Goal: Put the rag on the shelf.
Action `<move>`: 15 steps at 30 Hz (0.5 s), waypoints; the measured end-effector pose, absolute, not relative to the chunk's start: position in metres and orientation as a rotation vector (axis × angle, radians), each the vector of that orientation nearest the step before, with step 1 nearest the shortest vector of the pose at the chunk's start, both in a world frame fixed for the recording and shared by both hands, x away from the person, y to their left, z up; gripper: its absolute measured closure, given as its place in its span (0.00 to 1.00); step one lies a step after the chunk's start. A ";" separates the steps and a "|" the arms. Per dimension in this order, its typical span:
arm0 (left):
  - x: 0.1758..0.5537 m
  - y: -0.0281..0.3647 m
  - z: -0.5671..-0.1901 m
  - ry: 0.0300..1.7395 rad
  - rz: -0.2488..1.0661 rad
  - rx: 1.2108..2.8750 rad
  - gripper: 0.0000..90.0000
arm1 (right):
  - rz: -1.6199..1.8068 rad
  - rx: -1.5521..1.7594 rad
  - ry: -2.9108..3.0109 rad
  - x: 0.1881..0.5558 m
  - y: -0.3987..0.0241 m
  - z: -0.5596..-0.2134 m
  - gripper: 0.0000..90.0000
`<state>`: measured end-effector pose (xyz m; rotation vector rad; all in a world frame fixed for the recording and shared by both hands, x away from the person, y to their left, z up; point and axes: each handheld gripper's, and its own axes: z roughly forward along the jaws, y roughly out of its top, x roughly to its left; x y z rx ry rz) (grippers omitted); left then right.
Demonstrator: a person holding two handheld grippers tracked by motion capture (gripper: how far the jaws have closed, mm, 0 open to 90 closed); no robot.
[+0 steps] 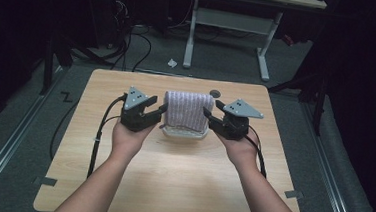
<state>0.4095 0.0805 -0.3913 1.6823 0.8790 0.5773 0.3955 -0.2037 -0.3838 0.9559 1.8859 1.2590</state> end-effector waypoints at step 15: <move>0.389 0.069 -0.455 0.893 0.444 1.838 0.59 | 1.200 0.996 1.981 0.377 -0.208 -0.434 0.51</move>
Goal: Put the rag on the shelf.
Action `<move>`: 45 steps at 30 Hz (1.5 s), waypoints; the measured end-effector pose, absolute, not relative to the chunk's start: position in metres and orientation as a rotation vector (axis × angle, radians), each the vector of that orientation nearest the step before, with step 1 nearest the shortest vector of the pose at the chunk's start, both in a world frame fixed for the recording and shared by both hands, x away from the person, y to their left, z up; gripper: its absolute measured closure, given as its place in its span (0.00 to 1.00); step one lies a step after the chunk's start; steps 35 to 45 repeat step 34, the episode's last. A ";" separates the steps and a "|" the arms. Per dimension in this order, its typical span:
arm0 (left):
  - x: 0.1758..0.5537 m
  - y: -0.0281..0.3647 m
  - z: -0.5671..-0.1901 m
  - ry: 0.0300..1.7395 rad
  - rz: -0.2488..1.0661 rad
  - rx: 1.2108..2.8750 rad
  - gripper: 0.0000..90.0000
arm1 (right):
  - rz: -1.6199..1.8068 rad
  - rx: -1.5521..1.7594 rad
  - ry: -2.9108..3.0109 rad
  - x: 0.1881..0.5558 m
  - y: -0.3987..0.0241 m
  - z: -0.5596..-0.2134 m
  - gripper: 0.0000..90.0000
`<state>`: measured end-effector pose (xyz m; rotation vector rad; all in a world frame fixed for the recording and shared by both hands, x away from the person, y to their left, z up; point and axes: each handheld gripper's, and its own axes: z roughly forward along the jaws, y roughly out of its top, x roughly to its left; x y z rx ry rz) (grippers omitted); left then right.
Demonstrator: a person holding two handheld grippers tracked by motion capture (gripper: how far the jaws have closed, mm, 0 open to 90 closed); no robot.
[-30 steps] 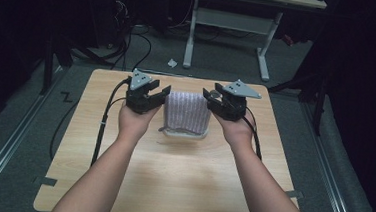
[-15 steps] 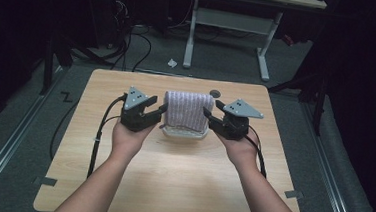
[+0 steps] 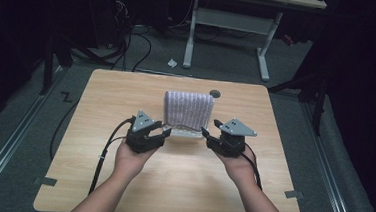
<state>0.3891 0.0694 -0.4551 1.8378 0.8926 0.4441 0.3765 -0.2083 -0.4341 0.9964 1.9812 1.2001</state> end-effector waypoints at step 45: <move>0.327 0.115 -0.533 0.907 0.323 1.964 0.47 | 1.081 1.126 2.067 0.302 -0.250 -0.534 0.49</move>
